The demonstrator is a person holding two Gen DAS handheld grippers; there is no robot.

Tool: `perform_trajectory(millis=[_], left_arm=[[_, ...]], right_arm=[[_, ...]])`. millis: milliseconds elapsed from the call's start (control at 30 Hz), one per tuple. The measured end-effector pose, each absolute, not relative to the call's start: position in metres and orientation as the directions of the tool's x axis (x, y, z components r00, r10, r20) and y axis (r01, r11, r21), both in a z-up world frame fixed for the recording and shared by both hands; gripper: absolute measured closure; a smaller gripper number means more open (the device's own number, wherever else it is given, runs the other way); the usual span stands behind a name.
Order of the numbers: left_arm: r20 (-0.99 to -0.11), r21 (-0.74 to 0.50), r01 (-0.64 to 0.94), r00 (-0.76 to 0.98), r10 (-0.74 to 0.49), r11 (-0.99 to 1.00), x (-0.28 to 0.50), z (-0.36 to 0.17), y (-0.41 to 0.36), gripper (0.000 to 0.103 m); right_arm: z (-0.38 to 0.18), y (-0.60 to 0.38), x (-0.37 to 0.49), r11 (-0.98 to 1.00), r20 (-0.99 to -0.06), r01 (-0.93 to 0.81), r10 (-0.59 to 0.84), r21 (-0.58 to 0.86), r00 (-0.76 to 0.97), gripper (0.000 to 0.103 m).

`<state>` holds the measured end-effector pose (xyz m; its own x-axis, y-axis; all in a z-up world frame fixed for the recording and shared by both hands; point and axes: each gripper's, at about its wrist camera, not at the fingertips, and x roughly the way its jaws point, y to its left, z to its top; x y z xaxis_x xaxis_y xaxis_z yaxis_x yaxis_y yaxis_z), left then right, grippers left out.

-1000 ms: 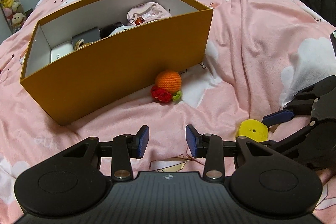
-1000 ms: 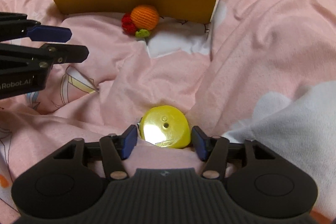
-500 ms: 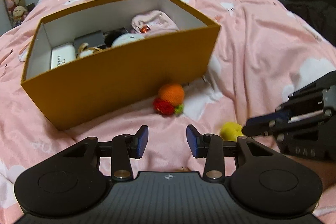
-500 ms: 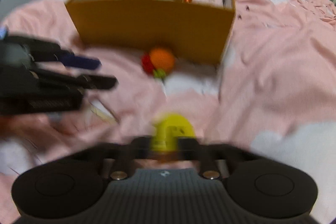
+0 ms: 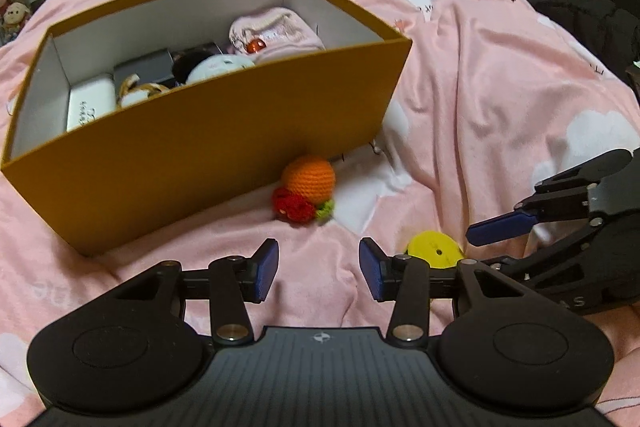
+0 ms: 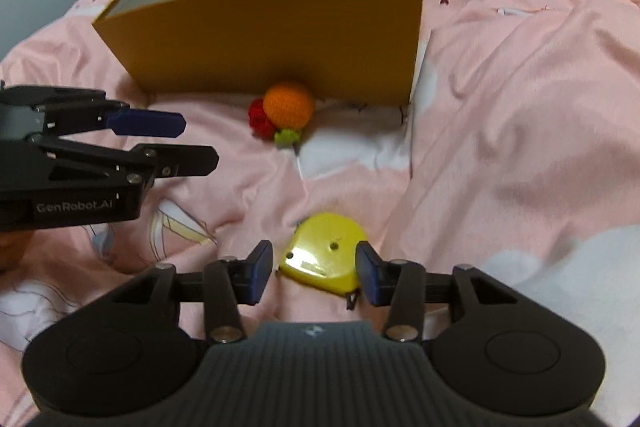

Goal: Organize objects
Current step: 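Lift tape measure with right tool while left tool reaches orange knitted fruit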

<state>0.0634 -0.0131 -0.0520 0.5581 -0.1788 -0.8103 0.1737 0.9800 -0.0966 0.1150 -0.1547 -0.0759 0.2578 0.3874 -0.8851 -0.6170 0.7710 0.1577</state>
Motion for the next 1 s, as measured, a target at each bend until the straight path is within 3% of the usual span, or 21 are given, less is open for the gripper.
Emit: perform_trajectory(millis=[100, 167, 267, 533, 700, 900, 1000], left_arm=[[-0.814, -0.087, 0.172, 0.556, -0.170, 0.981, 0.064, -0.053, -0.014, 0.051], [-0.815, -0.087, 0.169, 0.555, -0.168, 0.982, 0.065, -0.053, -0.014, 0.051], [-0.820, -0.077, 0.168, 0.550, -0.159, 0.983, 0.067, -0.055, -0.015, 0.050], [-0.813, -0.067, 0.171, 0.561, -0.153, 0.983, 0.084, -0.055, -0.017, 0.045], [-0.796, 0.008, 0.180, 0.597, -0.103, 0.984, 0.094, -0.055, -0.023, 0.044], [-0.795, 0.008, 0.198, 0.596, -0.114, 0.980, 0.110, -0.063, -0.031, 0.044], [-0.804, 0.011, 0.176, 0.587, -0.096, 0.984, 0.120, -0.068, -0.034, 0.044]], right_arm=[[-0.086, -0.153, 0.124, 0.791, -0.899, -0.585, 0.372, 0.177, 0.231, 0.054], [-0.095, -0.154, 0.131, 0.805, -0.906, -0.557, 0.371, 0.204, 0.204, 0.045], [-0.103, -0.153, 0.136, 0.813, -0.910, -0.539, 0.369, 0.219, 0.187, 0.043], [-0.115, -0.150, 0.143, 0.811, -0.912, -0.532, 0.378, 0.242, 0.161, 0.044], [-0.102, -0.151, 0.140, 0.784, -0.883, -0.566, 0.428, 0.257, 0.192, 0.046], [-0.085, -0.140, 0.149, 0.763, -0.849, -0.642, 0.389, 0.078, 0.359, 0.046], [-0.092, -0.142, 0.165, 0.780, -0.848, -0.621, 0.375, 0.071, 0.374, 0.046]])
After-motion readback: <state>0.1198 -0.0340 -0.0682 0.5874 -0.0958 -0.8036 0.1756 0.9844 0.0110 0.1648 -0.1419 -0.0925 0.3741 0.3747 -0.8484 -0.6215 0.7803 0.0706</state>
